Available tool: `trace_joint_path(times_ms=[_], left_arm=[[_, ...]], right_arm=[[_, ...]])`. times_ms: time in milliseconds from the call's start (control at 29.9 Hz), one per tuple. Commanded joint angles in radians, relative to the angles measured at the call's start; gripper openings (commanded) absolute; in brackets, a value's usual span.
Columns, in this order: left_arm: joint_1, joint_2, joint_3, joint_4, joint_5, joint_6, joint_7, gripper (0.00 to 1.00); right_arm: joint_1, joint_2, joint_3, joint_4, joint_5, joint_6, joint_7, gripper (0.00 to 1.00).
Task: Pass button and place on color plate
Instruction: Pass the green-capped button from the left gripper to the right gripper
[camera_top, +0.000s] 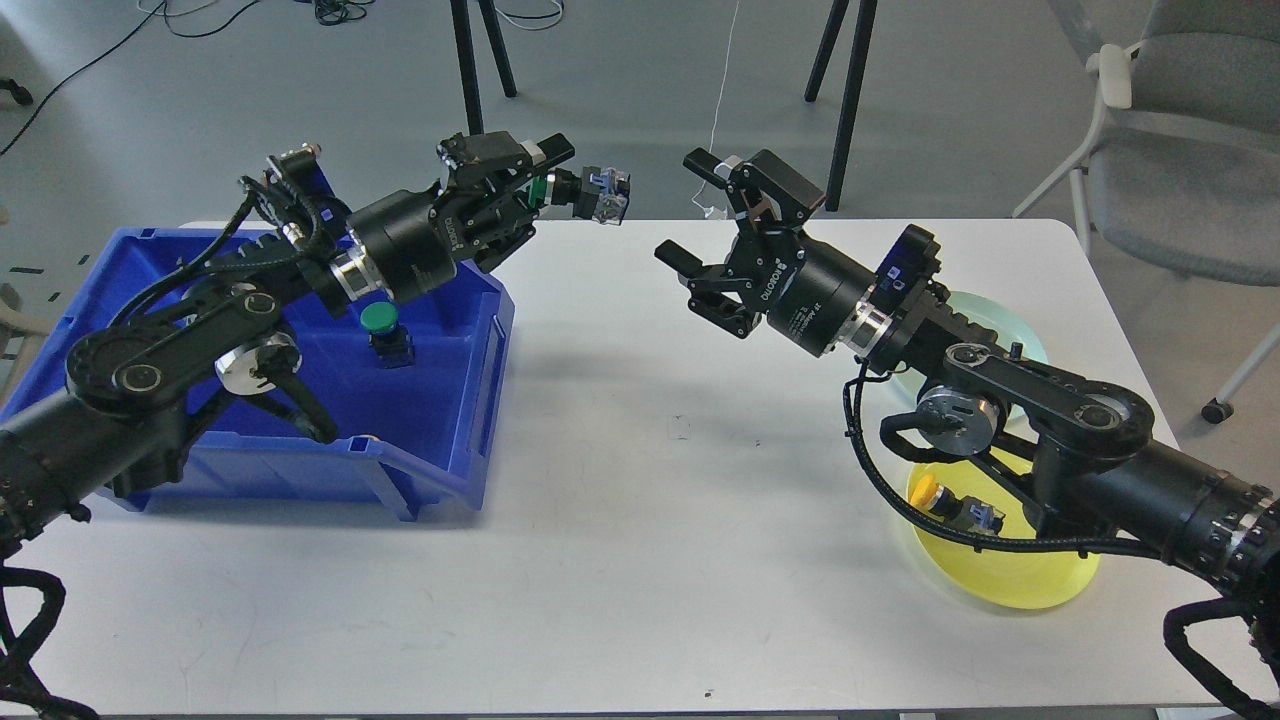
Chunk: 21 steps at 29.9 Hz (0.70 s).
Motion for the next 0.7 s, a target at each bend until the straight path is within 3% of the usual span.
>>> trace_joint_path(times_ms=[0, 668], left_arm=[[0.0, -0.02, 0.0, -0.009, 0.0, 0.0, 0.0, 0.05], [0.0, -0.054, 0.01, -0.035, 0.008, 0.0, 0.0, 0.05]], right_arm=[[0.0, 0.01, 0.0, -0.002, 0.0, 0.0, 0.0, 0.99], [0.002, 0.056, 0.0, -0.004, 0.003, -0.029, 0.0, 0.97]])
